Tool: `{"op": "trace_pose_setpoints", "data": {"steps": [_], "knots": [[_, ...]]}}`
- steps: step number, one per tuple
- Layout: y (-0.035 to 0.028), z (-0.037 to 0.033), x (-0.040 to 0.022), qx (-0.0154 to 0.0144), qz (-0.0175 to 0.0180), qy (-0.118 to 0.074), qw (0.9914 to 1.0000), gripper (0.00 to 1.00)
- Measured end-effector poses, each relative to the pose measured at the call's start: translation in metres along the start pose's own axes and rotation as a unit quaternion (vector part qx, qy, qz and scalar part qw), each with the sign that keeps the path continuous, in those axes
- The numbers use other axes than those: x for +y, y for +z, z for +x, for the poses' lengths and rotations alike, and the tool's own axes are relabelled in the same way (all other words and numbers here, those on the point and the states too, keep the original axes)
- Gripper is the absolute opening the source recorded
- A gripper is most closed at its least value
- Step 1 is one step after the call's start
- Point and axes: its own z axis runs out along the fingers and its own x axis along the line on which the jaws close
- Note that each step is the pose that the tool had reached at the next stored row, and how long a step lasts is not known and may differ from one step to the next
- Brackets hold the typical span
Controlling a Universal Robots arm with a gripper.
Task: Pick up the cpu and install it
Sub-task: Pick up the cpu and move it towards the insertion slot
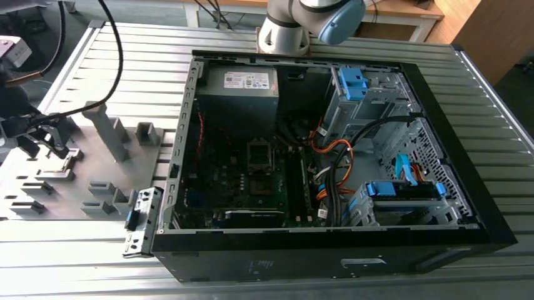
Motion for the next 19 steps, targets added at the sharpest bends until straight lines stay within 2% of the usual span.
{"op": "trace_pose_setpoints", "data": {"steps": [7, 15, 17, 18, 19], "knots": [[0.0117, 0.0005, -0.0004, 0.0006, 0.0023, 0.000, 1.00000, 0.55], [0.0146, 0.0005, -0.0004, 0.0008, 0.0024, 0.000, 1.00000, 0.55], [0.0148, 0.0005, -0.0004, 0.0008, 0.0025, 0.000, 1.00000, 0.56], [0.0150, 0.0005, -0.0004, 0.0007, 0.0024, 0.000, 1.00000, 0.62], [0.0152, 0.0006, -0.0004, 0.0007, 0.0024, 0.000, 1.00000, 0.62]]}}
